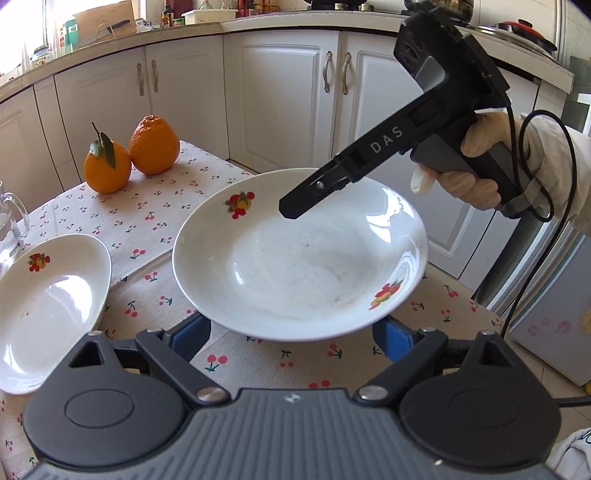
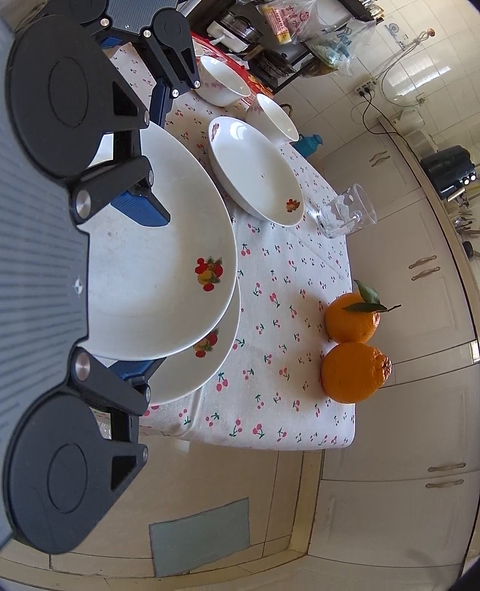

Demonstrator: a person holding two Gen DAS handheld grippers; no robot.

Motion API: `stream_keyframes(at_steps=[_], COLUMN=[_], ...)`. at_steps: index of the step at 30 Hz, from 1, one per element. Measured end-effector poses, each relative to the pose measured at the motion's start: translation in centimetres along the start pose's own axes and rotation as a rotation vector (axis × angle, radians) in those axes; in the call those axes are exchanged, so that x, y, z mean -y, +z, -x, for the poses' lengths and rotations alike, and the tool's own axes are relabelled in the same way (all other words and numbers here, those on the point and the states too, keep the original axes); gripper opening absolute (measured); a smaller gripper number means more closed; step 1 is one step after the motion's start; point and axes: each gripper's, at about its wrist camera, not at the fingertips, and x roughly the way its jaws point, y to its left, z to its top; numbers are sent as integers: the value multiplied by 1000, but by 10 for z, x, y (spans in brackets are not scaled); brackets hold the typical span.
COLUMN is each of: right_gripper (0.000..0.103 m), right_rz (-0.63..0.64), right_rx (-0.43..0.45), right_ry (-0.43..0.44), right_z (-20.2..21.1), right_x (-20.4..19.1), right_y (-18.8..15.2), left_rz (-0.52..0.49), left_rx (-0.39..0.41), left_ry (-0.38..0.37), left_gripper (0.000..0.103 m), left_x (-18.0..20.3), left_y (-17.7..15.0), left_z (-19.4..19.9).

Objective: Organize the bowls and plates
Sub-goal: 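Lower the held plate onto the other white plate and open the right tool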

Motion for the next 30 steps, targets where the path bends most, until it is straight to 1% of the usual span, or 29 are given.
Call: stream_keyframes(at_steps=[14,30], right_gripper=[77,77], right_rz=[-18,-23], right_rx=[-4,-17], right_ry=[-28,-75], right_z=[8,21], right_x=[4,-1], right_y=[-10,-24], left_rz=[-6,-16], left_rx=[-3,4], left_ry=[-7,4], left_gripper=[94,94], left_x=[0,-5], left_y=[1,2], left_z=[-6,-14])
